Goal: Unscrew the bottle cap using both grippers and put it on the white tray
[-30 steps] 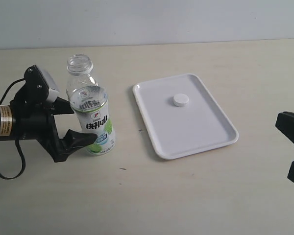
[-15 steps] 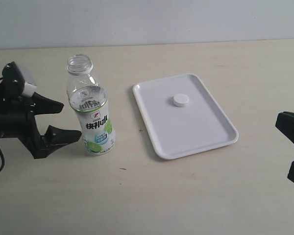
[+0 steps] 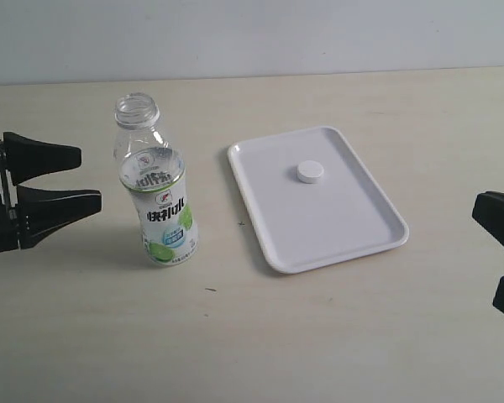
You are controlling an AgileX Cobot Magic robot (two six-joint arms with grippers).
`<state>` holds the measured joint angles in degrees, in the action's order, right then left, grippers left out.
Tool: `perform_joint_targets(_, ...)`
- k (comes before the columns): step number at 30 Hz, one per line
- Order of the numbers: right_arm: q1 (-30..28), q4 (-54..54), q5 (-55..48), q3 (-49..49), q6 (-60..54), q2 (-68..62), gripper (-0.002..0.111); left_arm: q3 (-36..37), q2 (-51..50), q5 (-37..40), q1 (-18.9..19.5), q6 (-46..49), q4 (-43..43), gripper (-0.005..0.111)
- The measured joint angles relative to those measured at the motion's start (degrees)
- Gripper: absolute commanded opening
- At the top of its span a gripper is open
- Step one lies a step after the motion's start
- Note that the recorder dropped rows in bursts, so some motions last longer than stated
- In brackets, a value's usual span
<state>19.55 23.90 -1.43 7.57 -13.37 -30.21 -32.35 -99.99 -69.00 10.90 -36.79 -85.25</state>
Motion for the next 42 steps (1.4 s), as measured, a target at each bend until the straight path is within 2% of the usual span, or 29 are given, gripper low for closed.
perform_joint_targets(10, 0.0, 0.0, 0.0, 0.0, 0.0, 0.0, 0.0, 0.0, 0.0, 0.0, 0.0, 0.5, -6.5, 0.086)
perform_joint_targets(27, 0.0, 0.0, 0.0, 0.0, 0.0, 0.0, 0.0, 0.0, 0.0, 0.0, 0.0, 0.2, -7.3, 0.084)
perform_joint_targets(28, 0.0, 0.0, 0.0, 0.0, 0.0, 0.0, 0.0, 0.0, 0.0, 0.0, 0.0, 0.2, -6.7, 0.08)
perform_joint_targets(30, 0.0, 0.0, 0.0, 0.0, 0.0, 0.0, 0.0, 0.0, 0.0, 0.0, 0.0, 0.1, -5.0, 0.064)
perform_joint_targets(35, 0.0, 0.0, 0.0, 0.0, 0.0, 0.0, 0.0, 0.0, 0.0, 0.0, 0.0, 0.1, -3.9, 0.005)
perform_joint_targets(36, 0.0, 0.0, 0.0, 0.0, 0.0, 0.0, 0.0, 0.0, 0.0, 0.0, 0.0, 0.1, -3.9, 0.001)
perform_joint_targets(42, 0.0, 0.0, 0.0, 0.0, 0.0, 0.0, 0.0, 0.0, 0.0, 0.0, 0.0, 0.2, -3.9, 0.0)
